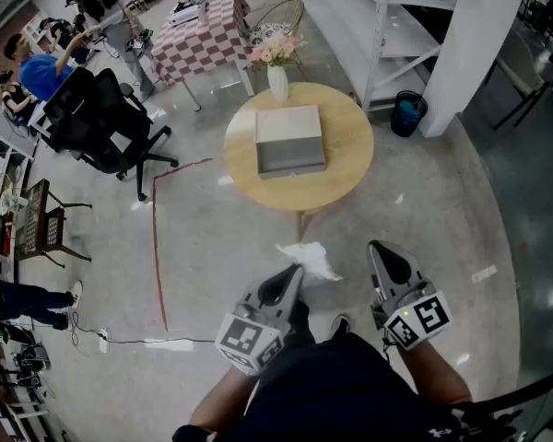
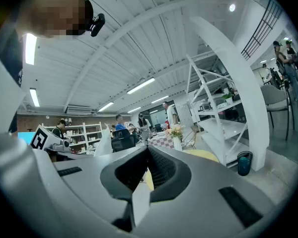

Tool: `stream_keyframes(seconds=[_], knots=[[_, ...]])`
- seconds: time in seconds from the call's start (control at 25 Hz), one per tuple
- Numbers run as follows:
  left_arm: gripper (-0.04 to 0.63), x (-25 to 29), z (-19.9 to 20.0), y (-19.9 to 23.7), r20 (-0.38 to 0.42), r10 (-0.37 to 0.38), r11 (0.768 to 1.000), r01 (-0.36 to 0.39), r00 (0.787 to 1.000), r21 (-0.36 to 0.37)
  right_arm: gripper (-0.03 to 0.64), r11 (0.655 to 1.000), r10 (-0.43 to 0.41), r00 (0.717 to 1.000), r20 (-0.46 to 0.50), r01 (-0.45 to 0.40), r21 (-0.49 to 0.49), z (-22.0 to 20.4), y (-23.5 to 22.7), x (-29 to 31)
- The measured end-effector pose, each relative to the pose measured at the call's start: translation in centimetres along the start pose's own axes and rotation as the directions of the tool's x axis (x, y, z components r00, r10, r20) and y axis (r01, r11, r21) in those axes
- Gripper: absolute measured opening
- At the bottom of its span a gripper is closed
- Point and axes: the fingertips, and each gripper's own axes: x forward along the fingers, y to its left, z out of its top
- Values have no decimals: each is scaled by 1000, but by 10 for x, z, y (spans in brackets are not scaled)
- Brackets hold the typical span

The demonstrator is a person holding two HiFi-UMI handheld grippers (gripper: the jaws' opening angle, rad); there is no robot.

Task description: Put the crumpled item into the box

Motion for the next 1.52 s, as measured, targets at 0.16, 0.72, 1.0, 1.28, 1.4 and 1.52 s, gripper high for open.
stream_keyframes(seconds=[0.16, 0.72, 1.0, 1.28, 1.4, 1.52], knots=[[15, -20, -15, -49, -17, -1, 1000, 1, 1000, 2, 6, 1000, -13, 1000, -23, 13, 11, -8, 2, -54], [15, -60, 8, -82, 41, -17, 997, 14, 999, 72, 6, 999, -36, 999, 5, 37, -39, 11, 29, -95], [15, -55, 2, -84, 44, 21, 996, -25, 999, 86, 6, 998, -23, 1000, 19, 24, -65, 7, 24, -108], [17, -39, 2, -82, 44, 42, 995, -46, 998, 88, 6, 999, -21, 1000, 16, 22, -47, 4, 9, -110], [15, -30, 4, -74, 30, 43, 994, -46, 999, 100, 6, 999, -36, 999, 3, 36, -38, 3, -2, -103], [15, -18, 3, -63, 15, 36, 993, -38, 999, 112, 6, 998, -52, 999, -10, 52, -29, 1, -13, -91]])
